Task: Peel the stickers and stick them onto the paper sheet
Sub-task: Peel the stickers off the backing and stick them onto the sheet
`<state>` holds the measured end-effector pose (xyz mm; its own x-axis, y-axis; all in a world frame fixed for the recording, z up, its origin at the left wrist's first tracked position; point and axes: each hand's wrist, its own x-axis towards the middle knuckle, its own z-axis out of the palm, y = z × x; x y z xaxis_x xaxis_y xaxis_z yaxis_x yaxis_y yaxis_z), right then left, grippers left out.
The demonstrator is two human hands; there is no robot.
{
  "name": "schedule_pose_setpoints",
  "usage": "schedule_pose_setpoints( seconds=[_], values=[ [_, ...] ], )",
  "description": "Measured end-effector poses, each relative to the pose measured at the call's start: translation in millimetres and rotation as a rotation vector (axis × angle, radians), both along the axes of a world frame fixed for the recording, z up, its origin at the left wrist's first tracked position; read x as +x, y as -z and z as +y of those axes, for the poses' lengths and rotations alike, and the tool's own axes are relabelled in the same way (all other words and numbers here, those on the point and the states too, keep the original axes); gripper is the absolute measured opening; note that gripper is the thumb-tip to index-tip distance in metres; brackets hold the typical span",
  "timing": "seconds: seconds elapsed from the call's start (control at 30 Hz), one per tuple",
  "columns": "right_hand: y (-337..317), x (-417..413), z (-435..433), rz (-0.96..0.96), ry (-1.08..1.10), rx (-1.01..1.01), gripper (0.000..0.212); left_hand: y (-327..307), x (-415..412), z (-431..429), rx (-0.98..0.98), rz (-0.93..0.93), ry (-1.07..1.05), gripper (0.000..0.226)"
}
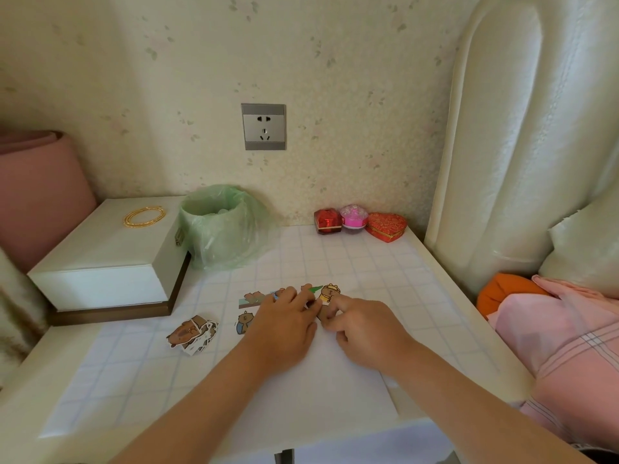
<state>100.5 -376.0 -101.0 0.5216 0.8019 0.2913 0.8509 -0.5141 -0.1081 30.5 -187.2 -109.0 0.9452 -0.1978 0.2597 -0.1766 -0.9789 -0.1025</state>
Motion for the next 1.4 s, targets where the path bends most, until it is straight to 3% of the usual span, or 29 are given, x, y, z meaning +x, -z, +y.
schedule_pose_setpoints(
  seconds=[0.27,0.47,0.67,0.9,1.0,1.17,1.4],
  values=[
    [5,-1,0,0.022,0.027,0.057,0.027,-6,-3,1,0.016,0.058,0.055,0.047],
    [1,-5,1,-0.025,0.081,-0.006,0.028,-6,-10,0,-0.123,0.205,0.051,0.073],
    [2,-4,-1,-0.004,0.089,0.026,0.025,-12,-13,-4,-0.201,0.18,0.017,0.036],
    [-4,-1,-2,0.163,0.156,0.034,0.041,-9,-22,1,-0.254,0.153,0.113,0.056],
    [-1,1,-2,0.131,0.135,-0.012,0.04,-9,-23,3,-0.26,0.211,0.094,0.063],
    [-1,6,0,0.165,0.126,-0.013,0.033,-15,-21,4,-0.303,0.279,0.081,0.044],
    [-1,8,2,0.234,0.154,0.089,0.03,-8,-18,6,-0.402,0.197,0.045,0.044]
  ],
)
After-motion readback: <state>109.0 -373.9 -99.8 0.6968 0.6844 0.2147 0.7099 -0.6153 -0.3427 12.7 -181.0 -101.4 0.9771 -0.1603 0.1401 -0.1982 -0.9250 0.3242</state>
